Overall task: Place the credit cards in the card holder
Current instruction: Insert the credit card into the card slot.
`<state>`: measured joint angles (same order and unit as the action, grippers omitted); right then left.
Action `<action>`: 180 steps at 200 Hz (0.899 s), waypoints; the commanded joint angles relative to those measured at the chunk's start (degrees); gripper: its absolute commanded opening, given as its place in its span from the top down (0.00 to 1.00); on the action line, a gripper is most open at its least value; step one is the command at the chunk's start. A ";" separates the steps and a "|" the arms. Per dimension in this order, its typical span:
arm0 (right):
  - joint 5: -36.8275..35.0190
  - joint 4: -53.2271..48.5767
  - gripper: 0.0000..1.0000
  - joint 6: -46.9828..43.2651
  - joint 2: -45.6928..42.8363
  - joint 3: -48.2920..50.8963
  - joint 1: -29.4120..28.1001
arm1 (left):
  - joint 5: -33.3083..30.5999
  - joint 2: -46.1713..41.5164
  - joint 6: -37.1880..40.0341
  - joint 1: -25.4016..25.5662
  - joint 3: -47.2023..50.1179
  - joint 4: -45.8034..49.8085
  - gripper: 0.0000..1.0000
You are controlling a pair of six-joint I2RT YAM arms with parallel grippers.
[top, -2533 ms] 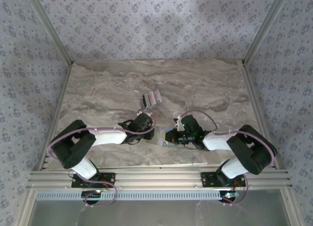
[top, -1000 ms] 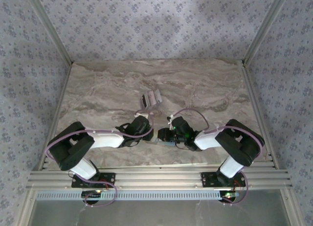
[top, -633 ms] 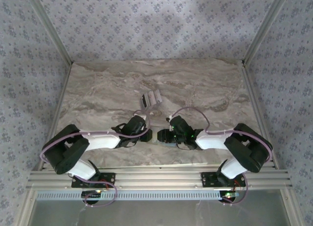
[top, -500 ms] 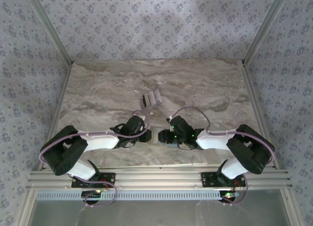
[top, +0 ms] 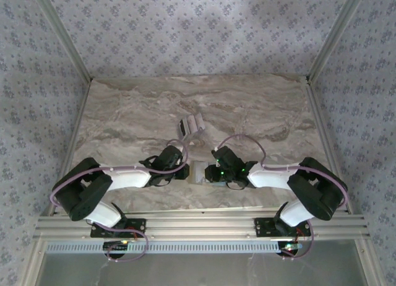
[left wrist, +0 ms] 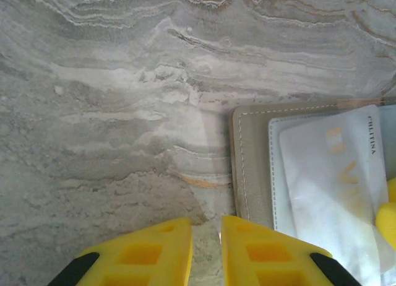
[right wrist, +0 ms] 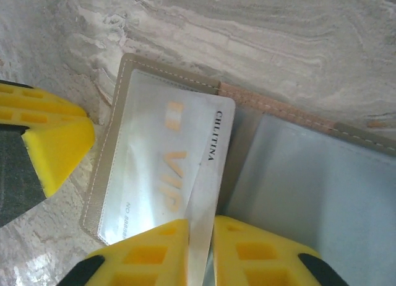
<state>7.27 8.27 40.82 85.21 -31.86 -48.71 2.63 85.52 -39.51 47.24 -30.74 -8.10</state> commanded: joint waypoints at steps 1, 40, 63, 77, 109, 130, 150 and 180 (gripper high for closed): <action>-1.82 -3.77 0.85 -0.83 1.70 -1.43 -0.79 | 3.43 4.19 -0.04 1.48 -0.02 2.31 0.80; -1.18 -3.49 0.91 -0.92 3.99 -3.90 -1.88 | 3.08 4.92 -0.61 1.98 0.27 1.45 0.80; -0.55 -1.45 0.91 0.49 5.21 -4.18 -2.57 | 2.90 5.34 -1.16 2.31 0.33 0.98 0.80; -0.64 -0.11 0.90 1.57 5.67 -3.98 -3.33 | 2.58 5.63 -1.58 2.61 0.24 0.65 0.80; -1.04 0.52 0.86 2.08 6.03 -4.74 -5.31 | 1.98 6.71 -2.21 3.12 0.14 0.06 0.81; -0.16 0.17 0.80 1.11 5.19 -5.36 -6.23 | 1.38 6.76 -2.67 3.12 0.66 -0.25 0.81; -2.30 -4.18 0.70 -0.20 3.86 -6.16 -6.21 | 0.18 6.27 -2.96 3.12 1.27 -0.17 0.81; -5.99 -10.15 0.58 -2.07 1.11 -6.18 -4.90 | -2.13 5.03 -3.29 3.03 2.34 0.69 0.82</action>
<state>3.55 5.26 40.73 88.62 -37.15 -53.74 -1.37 86.98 -41.67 48.88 -30.92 -8.10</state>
